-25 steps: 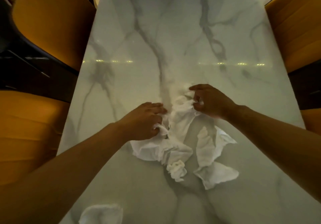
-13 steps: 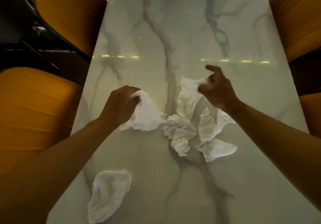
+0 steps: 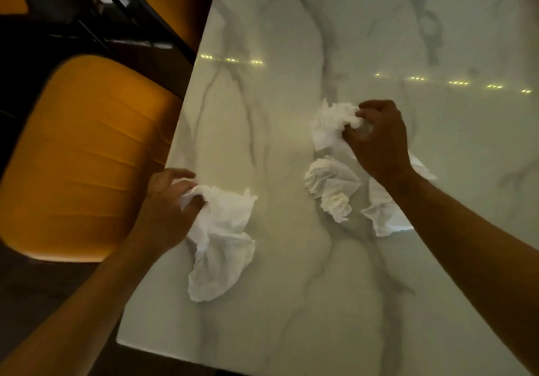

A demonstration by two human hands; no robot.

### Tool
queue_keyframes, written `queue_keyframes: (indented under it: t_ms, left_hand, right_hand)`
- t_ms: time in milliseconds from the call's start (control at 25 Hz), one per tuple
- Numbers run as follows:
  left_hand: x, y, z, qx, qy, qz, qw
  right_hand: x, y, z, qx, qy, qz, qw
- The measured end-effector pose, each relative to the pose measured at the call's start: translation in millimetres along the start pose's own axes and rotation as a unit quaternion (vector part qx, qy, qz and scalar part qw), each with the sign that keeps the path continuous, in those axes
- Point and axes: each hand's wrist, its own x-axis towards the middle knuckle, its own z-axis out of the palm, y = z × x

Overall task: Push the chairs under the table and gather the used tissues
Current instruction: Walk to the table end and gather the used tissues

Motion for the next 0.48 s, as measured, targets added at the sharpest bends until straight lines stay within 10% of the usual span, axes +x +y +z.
queue_keyframes:
  t_ms: [240, 480]
  left_hand:
    - [-89, -28, 16, -0.125, -0.073, 0.095, 0.985]
    - [-111, -23, 84, 0.053, -0.115, 0.334, 0.934]
  right_hand:
    - [-83, -12, 7, 0.004, -0.074, -0.043, 0.996]
    - [-115, -1, 26, -0.117, -0.207, -0.029, 0.971]
